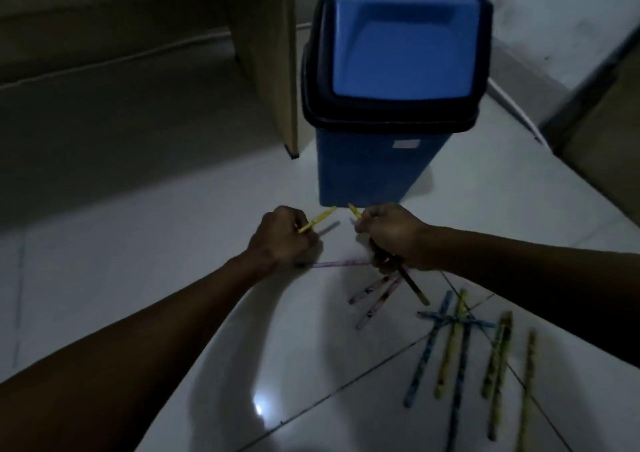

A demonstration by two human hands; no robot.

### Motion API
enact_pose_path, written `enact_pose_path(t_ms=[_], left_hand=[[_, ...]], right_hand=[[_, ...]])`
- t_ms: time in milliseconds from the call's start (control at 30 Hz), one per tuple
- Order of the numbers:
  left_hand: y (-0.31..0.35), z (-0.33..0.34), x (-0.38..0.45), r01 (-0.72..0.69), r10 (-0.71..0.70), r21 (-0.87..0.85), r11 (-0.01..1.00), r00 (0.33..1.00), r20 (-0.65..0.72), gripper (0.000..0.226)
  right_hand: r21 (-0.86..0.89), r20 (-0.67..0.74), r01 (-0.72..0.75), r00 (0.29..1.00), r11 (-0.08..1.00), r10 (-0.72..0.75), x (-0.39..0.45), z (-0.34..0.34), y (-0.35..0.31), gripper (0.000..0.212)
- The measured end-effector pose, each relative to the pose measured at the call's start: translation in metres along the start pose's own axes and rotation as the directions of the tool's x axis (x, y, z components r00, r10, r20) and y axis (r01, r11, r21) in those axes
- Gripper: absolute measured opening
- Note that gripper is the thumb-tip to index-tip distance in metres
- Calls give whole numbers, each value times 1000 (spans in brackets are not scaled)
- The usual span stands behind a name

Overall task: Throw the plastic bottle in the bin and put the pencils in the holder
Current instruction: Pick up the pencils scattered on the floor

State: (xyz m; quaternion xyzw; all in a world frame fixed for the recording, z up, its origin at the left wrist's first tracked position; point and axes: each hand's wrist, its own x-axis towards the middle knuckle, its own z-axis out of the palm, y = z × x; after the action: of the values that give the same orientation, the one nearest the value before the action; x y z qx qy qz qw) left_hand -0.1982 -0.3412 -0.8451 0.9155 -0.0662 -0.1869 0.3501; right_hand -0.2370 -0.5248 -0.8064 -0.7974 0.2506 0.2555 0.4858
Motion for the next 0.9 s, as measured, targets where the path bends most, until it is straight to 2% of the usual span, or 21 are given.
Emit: enact_pose_path(t_ms=[100, 167, 233, 367, 500, 667, 800, 900], left_hand=[[27, 19, 0, -157, 129, 178, 971, 979, 158, 15], [37, 32, -1, -251, 174, 304, 919, 951, 257, 12], [41, 44, -1, -325, 194, 397, 858, 922, 335, 20], [38, 52, 1, -403, 235, 456, 793, 894, 382, 19], [38, 51, 2, -439, 236, 483, 758, 874, 424, 24], [50, 49, 2, -373, 227, 462, 805, 912, 341, 12], [54, 57, 4, -355, 276, 386, 852, 930, 244, 22], [62, 69, -2, -318, 254, 338, 886, 942, 220, 32]], right_hand=[[-30, -75, -24, 997, 999, 22, -12, -29, 29, 12], [-15, -113, -56, 992, 998, 54, -16, -40, 48, 12], [-12, -146, -92, 985, 996, 90, -18, -46, 67, 17], [-25, -237, -110, 966, 994, 101, -19, -43, 90, 31], [53, -333, -119, 934, 991, 130, -15, -38, 101, 38], [159, -336, -128, 925, 979, 175, -13, -36, 100, 41], [225, -350, -116, 917, 967, 191, -19, -35, 96, 37], [263, -358, -120, 909, 957, 212, -26, -43, 98, 33]])
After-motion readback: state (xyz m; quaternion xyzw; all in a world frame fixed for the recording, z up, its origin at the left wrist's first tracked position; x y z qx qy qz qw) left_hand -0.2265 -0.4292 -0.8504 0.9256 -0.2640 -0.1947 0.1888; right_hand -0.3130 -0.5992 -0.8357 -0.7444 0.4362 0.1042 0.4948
